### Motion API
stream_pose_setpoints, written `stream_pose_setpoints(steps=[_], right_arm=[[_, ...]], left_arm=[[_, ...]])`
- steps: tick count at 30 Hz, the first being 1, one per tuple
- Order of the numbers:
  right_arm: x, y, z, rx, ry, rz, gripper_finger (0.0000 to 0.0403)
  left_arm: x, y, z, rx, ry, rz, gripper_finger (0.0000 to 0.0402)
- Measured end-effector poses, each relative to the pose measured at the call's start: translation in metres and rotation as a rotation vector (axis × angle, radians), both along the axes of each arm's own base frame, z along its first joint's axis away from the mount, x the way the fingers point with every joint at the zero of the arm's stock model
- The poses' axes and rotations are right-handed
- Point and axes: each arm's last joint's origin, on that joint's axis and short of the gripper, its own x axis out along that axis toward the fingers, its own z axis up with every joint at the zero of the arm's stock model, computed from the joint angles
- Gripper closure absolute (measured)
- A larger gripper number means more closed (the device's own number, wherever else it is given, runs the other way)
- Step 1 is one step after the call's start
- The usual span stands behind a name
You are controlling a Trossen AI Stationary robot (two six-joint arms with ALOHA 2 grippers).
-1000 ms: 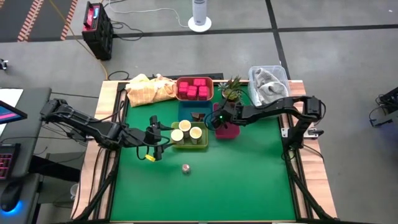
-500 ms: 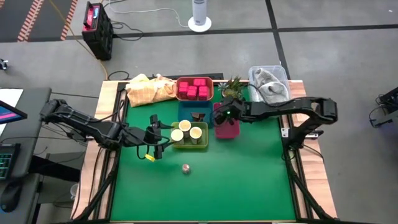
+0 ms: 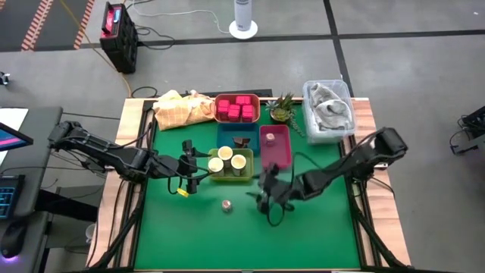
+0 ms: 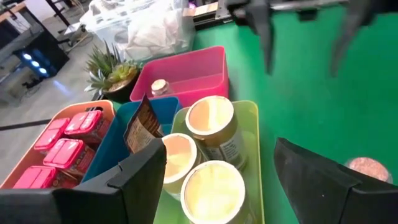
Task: Sort spices by type
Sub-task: Put the transparent seasoning into the red bin
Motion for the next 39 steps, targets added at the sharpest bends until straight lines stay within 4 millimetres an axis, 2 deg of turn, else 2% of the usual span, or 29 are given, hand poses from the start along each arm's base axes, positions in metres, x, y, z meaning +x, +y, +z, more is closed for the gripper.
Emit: stream_pose_setpoints(steps=[7,14,20,24,28,31,36,39], right_arm=[[0.048,0.031,-0.025,-0.064,0.034,0.053,0.0078],[0.083,0.027,-0.022,-0.066,0.119,0.061,0.0072],[0.092,0.022,-0.009,-0.006,0.172,0.141,0.0058],[0.099,0.027,-0.001,-0.007,0.194,0.165,0.0053],[0.107,0.036,-0.013,-0.018,0.242,0.182,0.0053],[0.115,0.039,-0.010,-0.018,0.241,0.182,0.0053],[0.123,0.037,-0.023,-0.051,0.312,0.188,0.0053],[0.126,0.037,-0.021,-0.049,0.298,0.189,0.0053]], left_arm=[[0.000,0.000,0.001,-0.004,-0.013,0.001,0.0118],[0.001,0.000,0.001,0.013,-0.009,-0.007,0.0118],[0.000,0.000,0.001,0.021,-0.006,-0.010,0.0118],[-0.004,0.002,0.005,0.045,-0.002,0.026,0.0118],[-0.015,0.007,0.013,0.020,0.006,0.106,0.0118],[-0.023,0.009,0.016,-0.013,0.002,0.119,0.0118],[-0.029,0.009,0.016,-0.047,0.027,0.052,0.0118],[-0.028,0.008,0.016,-0.030,0.037,0.028,0.0118]])
